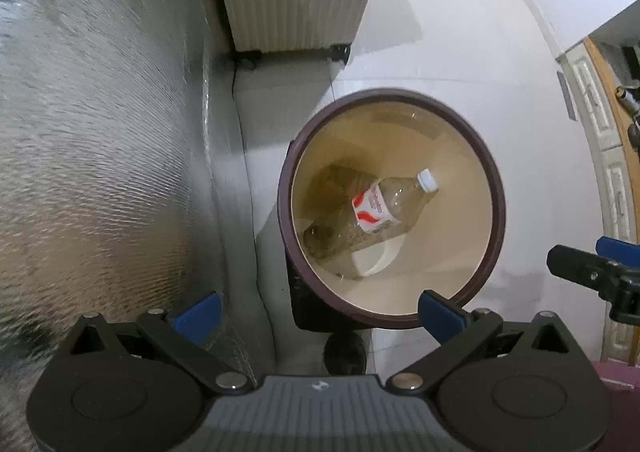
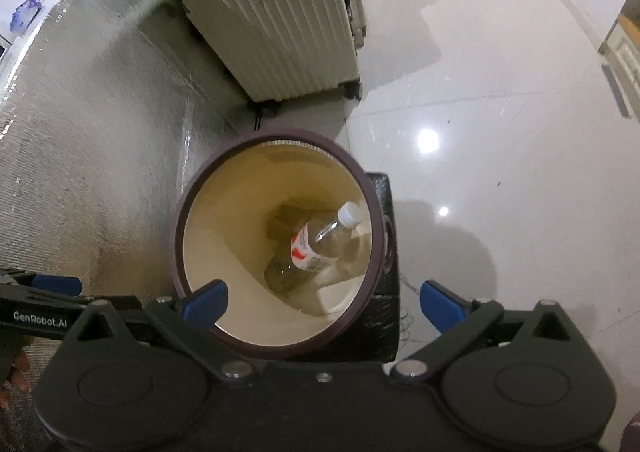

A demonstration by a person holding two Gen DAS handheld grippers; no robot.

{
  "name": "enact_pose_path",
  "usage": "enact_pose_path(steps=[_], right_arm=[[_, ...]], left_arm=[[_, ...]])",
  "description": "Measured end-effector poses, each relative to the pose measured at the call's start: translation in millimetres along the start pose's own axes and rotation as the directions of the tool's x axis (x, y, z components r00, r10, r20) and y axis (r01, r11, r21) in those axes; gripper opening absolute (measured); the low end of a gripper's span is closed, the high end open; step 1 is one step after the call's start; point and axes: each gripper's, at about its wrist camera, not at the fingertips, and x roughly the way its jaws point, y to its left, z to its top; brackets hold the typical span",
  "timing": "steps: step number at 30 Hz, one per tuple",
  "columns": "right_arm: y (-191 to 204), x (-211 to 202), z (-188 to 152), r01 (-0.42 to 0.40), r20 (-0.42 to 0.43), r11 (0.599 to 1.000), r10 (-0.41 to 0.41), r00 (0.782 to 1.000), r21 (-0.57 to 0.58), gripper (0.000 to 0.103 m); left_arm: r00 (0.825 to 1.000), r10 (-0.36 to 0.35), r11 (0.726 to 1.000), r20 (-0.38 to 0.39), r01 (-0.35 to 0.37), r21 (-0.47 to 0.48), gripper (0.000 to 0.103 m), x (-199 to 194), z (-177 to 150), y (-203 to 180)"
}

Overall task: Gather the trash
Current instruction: 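Move both grippers back from the bin toward the table trash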

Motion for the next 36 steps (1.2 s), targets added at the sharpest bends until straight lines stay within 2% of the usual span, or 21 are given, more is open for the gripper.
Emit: enact_pose_path(steps=[10, 24, 30, 36], right_arm=[[7.3, -43.6, -7.9, 0.034, 0.05, 0.999, -0.033, 0.998, -0.035, 0.103], [22.0, -110.3, -32.4, 0.066, 0.117, 0.994, -0.056, 0.992, -0.082, 0.103], [34.0, -146.6, -43.9, 0.071, 0.182, 0.993, -0.053, 0.982, -0.091, 0.103], [52.4, -181.7, -55.9, 0.067, 0.267, 0.99, -0.032, 0.963, -0.122, 0.103]], left_arm=[[0.996, 0.001, 1.0, 0.084, 0.001, -0.023, 0.103, -45.3, -16.4, 3.8], [0.979, -0.01, 1.0, 0.202, 0.014, -0.018, 0.103, -108.1, -57.8, -4.0], [0.959, -0.016, 0.999, 0.281, 0.03, -0.043, 0.103, -140.2, -80.3, 3.0], [0.925, -0.019, 0.995, 0.381, 0.057, -0.088, 0.103, -184.6, -107.5, 23.6]])
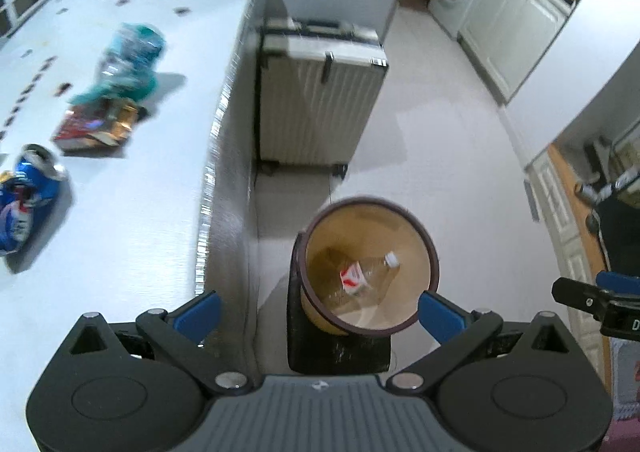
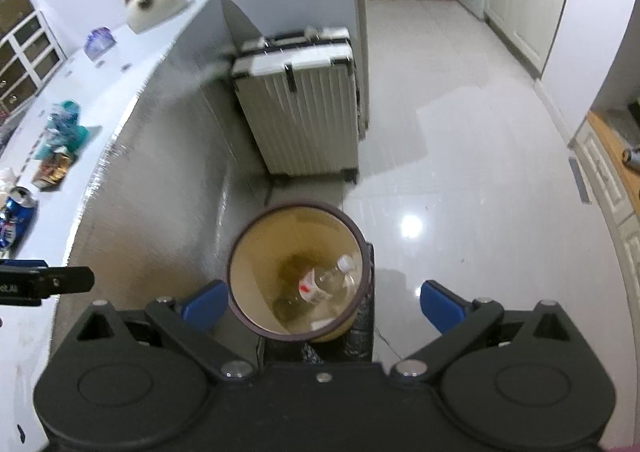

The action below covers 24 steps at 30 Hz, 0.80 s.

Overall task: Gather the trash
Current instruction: 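Move both grippers back from the bin toward the table trash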

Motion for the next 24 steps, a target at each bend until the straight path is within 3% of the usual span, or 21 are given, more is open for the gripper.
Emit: enact_pose_path(steps=[10, 24], right_arm=[[68.5, -37.7, -0.8, -0.05, 0.12, 0.995, 0.06, 0.991, -0.085, 0.103], [234.2, -51.8, -18.4, -0.108, 0.224, 0.98, 0.144, 0.964, -0.167, 0.103]], left_arm=[[0.984, 0.035, 0.996, 0.173, -0.019, -0.092, 0.103, -83.0, -18.7, 66.0], [0.958, 0.111, 0.989, 0.265, -0.081, -0.124, 0.103, -159.1, -54.4, 204.3]])
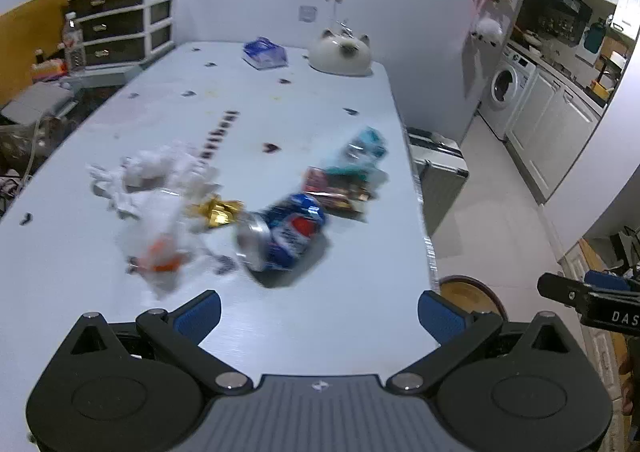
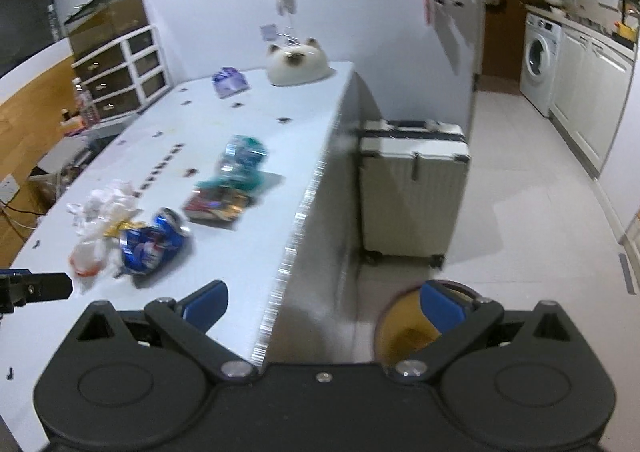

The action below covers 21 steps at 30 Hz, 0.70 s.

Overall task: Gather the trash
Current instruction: 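Move both grippers back from the bin toward the table trash, then grasp the plastic bag with the left gripper while the right grasps the Pepsi can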

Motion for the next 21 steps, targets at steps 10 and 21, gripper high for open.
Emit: enact_pose_path(steps=[10, 21], right_arm=[[105.9, 9.9, 1.3, -0.024, 0.033, 0.997, 0.027, 0.999, -0.079, 0.103], [177.2, 39.5, 9.6, 0.01, -0.024, 0.971, -0.016, 1.0, -0.237, 0.103]], left_arm=[[0.999, 0.022, 1.0, 0.047, -0.022, -0.006, 0.103, -9.1, 10.0, 89.0], [0.995, -0.068, 0.997, 0.068, 0.066, 0.029, 0.101, 43.0, 25.8, 133.9]])
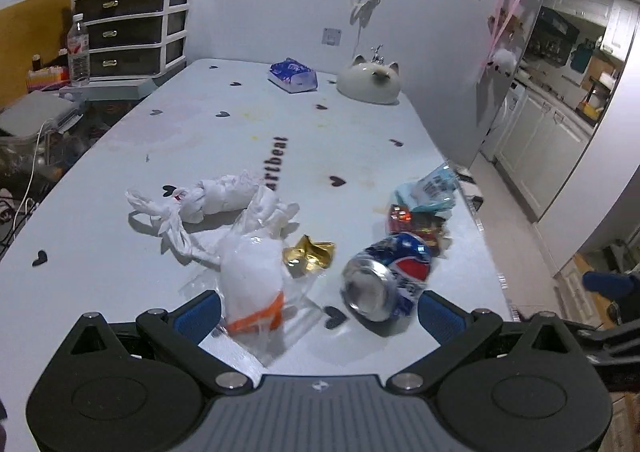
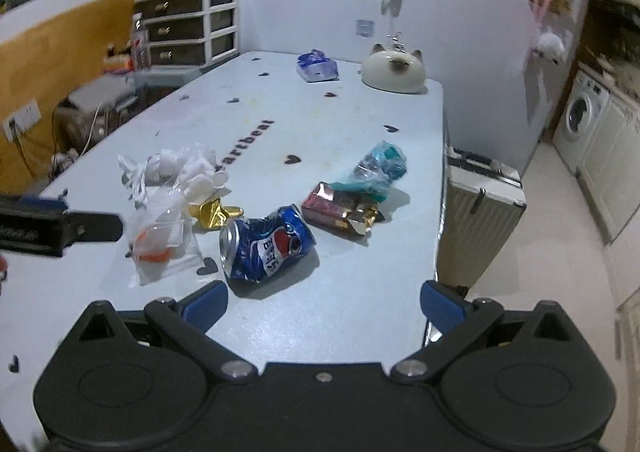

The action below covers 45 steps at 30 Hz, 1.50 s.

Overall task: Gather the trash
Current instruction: 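Grasp the plastic bag with the left gripper while the right grasps the Pepsi can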

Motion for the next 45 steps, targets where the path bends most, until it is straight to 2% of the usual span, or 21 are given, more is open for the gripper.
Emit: enact_pose_path(steps=[1, 3, 6, 8, 10, 12, 14, 15, 18, 25, 30, 33, 34, 42, 45], right_arm=[[1.3, 3.4, 1.5, -0.018, 0.0, 1.0, 0.018, 1.0, 0.001, 0.103], [1.6, 9.7, 4.5, -0.061, 0.007, 0.998, 0.061, 0.998, 0.027, 0.103], [4.3, 19.6, 9.0, -0.091, 0.021, 0.995, 0.09, 0.996, 0.05, 0.101], [10.2, 29.6, 12.8, -0.082, 0.002, 0.996, 0.082, 0.997, 0.036, 0.093], [13.9, 41.8, 15.6, -0.093, -0.02, 0.995, 0.094, 0.995, 0.037, 0.091], [16.9, 53.4, 18.6, -0.1, -0.032, 0.994, 0.102, 0.994, 0.037, 0.091], [19.6, 64.6, 22.3, -0.104, -0.04, 0.994, 0.105, 0.994, 0.018, 0.096], [21.3, 71.3, 24.7, -0.118, -0.04, 0.993, 0.117, 0.992, -0.002, 0.101], [24.3, 92.0, 32.7, -0.148, -0.052, 0.987, 0.145, 0.988, -0.064, 0.103], [29.2, 145.9, 55.0, -0.191, -0.164, 0.971, 0.166, 0.972, -0.146, 0.103], [38.3, 181.3, 60.9, -0.22, -0.266, 0.948, 0.156, 0.951, -0.23, 0.103], [40.3, 192.6, 57.9, -0.223, -0.327, 0.949, 0.142, 0.934, -0.224, 0.102], [40.3, 192.9, 56.8, -0.227, -0.337, 0.95, 0.146, 0.93, -0.215, 0.093], [43.9, 166.8, 32.4, -0.226, -0.353, 0.955, 0.147, 0.924, -0.192, 0.09], [42.0, 151.9, 20.7, -0.214, -0.351, 0.966, 0.153, 0.924, -0.143, 0.089]], left_arm=[[1.0, 0.022, 1.0, -0.005, -0.022, 0.02, 0.099, 8.6, 0.7, 0.4], [0.999, 0.049, 0.997, -0.019, -0.048, 0.054, 0.086, 24.1, 0.6, 0.3], [0.995, 0.084, 0.993, -0.058, -0.078, 0.09, 0.074, 53.3, -2.3, 3.2], [0.991, 0.111, 0.989, -0.08, -0.102, 0.107, 0.069, 70.3, -4.6, 6.1], [0.986, 0.138, 0.986, -0.098, -0.128, 0.107, 0.064, 85.7, -7.0, 9.4], [0.983, 0.153, 0.984, -0.102, -0.142, 0.108, 0.061, 93.8, -7.8, 11.8], [0.983, 0.157, 0.983, -0.099, -0.145, 0.117, 0.06, 98.0, -7.9, 13.8], [0.983, 0.152, 0.983, -0.099, -0.14, 0.12, 0.057, 99.3, -7.7, 15.0], [0.985, 0.142, 0.984, -0.102, -0.13, 0.121, 0.046, 100.3, -6.4, 19.1], [0.983, 0.147, 0.986, -0.107, -0.138, 0.09, 0.041, 100.7, -2.9, 32.5], [0.986, 0.118, 0.991, -0.117, -0.11, 0.072, 0.038, 96.9, -2.3, 39.8], [0.987, 0.102, 0.994, -0.121, -0.096, 0.049, 0.032, 90.4, -2.4, 44.8], [0.988, 0.096, 0.995, -0.122, -0.092, 0.039, 0.031, 86.7, -2.5, 47.0], [0.988, 0.067, 0.998, -0.138, -0.069, -0.01, 0.021, 61.2, -8.0, 53.6], [0.989, 0.058, 0.998, -0.138, -0.062, -0.025, 0.019, 52.1, -13.5, 51.6]])
